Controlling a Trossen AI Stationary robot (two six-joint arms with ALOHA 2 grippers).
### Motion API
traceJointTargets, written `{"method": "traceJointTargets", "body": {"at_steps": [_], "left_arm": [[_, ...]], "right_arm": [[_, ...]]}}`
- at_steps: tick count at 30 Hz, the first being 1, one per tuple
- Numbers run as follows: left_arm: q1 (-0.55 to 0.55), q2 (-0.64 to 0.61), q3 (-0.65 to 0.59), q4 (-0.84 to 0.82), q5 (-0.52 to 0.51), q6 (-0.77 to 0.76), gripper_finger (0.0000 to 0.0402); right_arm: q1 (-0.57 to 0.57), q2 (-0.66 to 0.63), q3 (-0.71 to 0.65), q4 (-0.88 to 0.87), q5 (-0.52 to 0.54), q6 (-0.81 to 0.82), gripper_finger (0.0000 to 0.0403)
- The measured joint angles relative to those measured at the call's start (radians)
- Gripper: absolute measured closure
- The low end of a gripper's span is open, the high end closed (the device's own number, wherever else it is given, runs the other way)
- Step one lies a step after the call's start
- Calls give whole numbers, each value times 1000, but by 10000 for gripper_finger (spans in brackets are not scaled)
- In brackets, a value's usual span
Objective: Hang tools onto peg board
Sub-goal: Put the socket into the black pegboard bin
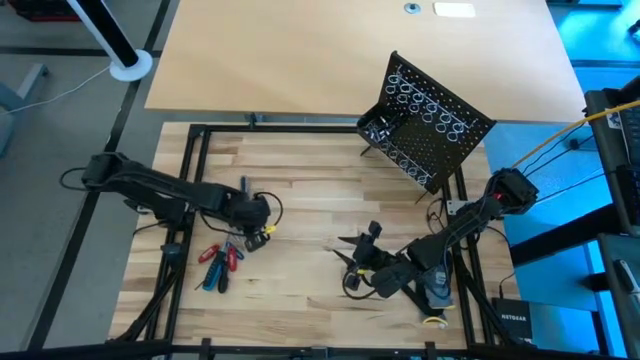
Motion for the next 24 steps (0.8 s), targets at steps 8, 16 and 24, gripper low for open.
{"method": "traceJointTargets", "body": {"at_steps": [8, 16, 24], "left_arm": [[70, 63, 0, -19, 43, -108, 348], [107, 71, 0, -17, 44, -213, 265], [105, 154, -9, -18, 44, -209, 264]], "right_arm": [[0, 7, -1, -41, -64, 8, 231], [-1, 7, -1, -27, -82, 29, 231], [-1, 7, -1, -23, -91, 29, 231]]}}
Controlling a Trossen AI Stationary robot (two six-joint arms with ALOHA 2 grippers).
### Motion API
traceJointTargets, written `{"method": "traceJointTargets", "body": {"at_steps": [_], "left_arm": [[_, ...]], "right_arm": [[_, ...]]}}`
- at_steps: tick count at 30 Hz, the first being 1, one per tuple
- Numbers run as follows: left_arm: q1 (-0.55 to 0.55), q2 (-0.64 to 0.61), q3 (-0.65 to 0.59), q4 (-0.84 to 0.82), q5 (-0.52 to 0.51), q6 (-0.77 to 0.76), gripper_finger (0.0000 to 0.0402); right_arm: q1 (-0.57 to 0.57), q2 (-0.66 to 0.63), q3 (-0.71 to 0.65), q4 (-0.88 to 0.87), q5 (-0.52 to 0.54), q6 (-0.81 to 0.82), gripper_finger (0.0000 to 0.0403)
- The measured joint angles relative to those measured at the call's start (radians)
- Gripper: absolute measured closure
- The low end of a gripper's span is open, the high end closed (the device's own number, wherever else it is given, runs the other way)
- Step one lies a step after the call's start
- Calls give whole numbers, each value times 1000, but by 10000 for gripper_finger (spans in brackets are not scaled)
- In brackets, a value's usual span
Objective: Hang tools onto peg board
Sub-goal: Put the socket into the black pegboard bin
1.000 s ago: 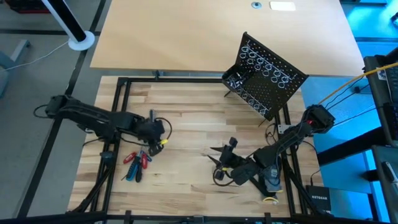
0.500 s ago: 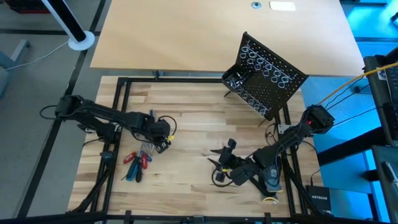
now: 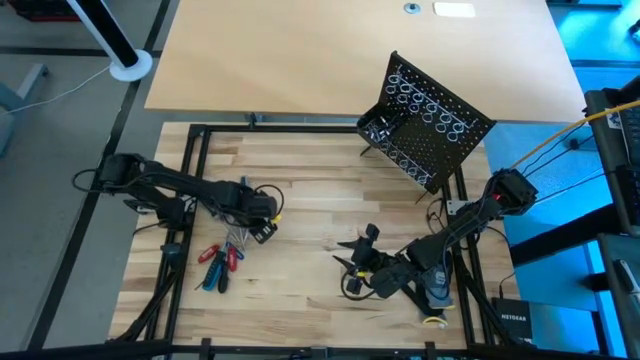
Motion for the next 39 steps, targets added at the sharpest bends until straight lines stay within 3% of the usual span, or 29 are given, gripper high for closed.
{"method": "traceJointTargets", "body": {"at_steps": [12, 24, 34, 39], "left_arm": [[2, 109, 4, 28, -34, 20, 272], [-3, 114, 2, 47, -65, 126, 273], [-26, 115, 2, 58, -79, 230, 348], [-28, 114, 2, 57, -81, 232, 353]], "right_arm": [[0, 0, 0, 0, -1, 0, 231], [0, 0, 0, -1, -5, 0, 231], [0, 0, 0, -1, -54, 0, 231], [0, 0, 0, -1, -58, 0, 231]]}}
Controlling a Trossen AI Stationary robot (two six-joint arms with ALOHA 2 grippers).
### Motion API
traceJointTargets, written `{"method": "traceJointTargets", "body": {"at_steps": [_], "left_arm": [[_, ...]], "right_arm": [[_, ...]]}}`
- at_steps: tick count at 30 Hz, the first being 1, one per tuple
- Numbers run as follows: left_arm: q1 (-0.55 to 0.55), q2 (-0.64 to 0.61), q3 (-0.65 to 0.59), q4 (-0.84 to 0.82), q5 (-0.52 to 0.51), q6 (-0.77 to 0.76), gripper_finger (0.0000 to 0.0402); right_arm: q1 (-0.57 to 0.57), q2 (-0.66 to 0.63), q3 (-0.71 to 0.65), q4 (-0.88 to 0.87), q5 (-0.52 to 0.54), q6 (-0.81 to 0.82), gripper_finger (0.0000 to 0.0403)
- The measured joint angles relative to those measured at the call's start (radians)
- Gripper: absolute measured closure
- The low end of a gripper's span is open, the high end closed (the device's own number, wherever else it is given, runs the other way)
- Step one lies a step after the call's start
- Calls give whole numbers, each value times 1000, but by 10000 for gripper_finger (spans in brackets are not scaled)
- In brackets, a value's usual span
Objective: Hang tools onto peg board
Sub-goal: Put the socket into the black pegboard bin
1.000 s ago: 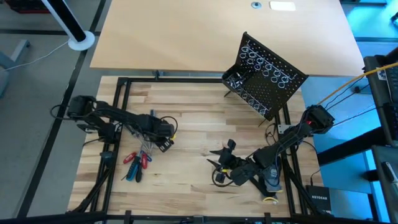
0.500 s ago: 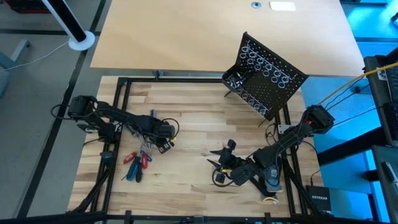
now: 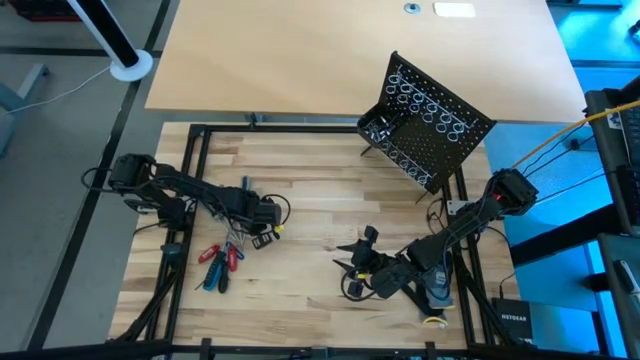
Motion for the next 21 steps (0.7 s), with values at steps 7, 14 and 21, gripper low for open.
{"method": "traceJointTargets", "body": {"at_steps": [7, 14, 21], "left_arm": [[-24, -96, 41, -35, 3, 38, 346], [-82, -237, 150, -30, 66, 104, 350], [-138, -278, 172, 147, 137, 182, 350]], "right_arm": [[0, 0, 0, 3, 0, 0, 231], [-44, 0, 1, 52, -46, -128, 231], [-123, 17, 1, 226, -242, -520, 231]]}}
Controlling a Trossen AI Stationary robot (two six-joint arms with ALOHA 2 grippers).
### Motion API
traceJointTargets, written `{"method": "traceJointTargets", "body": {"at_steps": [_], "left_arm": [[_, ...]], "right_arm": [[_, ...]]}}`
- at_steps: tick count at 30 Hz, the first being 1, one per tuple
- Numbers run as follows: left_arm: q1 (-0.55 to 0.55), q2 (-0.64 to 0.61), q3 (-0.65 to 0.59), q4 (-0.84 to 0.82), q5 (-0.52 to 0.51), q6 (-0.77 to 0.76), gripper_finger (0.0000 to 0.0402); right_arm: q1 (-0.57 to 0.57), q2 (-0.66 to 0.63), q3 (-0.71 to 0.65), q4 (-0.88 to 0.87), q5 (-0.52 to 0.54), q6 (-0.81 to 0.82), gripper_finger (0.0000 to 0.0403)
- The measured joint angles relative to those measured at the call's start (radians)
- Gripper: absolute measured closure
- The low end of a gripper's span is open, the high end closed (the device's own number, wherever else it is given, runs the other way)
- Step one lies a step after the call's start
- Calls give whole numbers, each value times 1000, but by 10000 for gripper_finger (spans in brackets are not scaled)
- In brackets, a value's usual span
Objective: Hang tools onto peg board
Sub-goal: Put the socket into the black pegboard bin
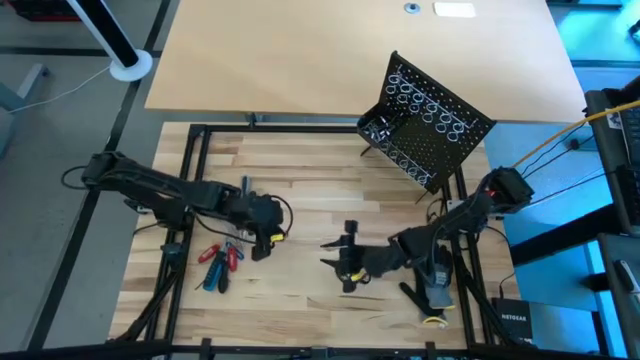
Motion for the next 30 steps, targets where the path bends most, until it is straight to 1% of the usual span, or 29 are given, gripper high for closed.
{"method": "traceJointTargets", "body": {"at_steps": [4, 6, 7, 14, 19, 22, 25, 30], "left_arm": [[-20, 4, 0, 71, 22, 21, 349], [-25, 3, 0, 110, 22, 33, 348], [-30, 3, 0, 122, 22, 44, 348], [-75, 68, 1, 266, 24, 79, 348], [-89, 109, 1, 308, 24, 79, 349], [-91, 122, 1, 341, 27, 79, 347], [-91, 138, 1, 383, 60, 87, 346], [-91, 148, 1, 412, 65, 105, 347]], "right_arm": [[-43, 23, 1, 146, -124, -213, 231], [-63, 40, 8, 186, -178, -257, 231], [-70, 48, 11, 192, -187, -264, 231], [-81, 93, 40, 202, -197, -267, 231], [-80, 93, 43, 227, -191, -267, 231], [-80, 93, 43, 229, -210, -267, 231], [-83, 93, 43, 230, -249, -275, 231], [-81, 93, 43, 230, -250, -302, 231]]}}
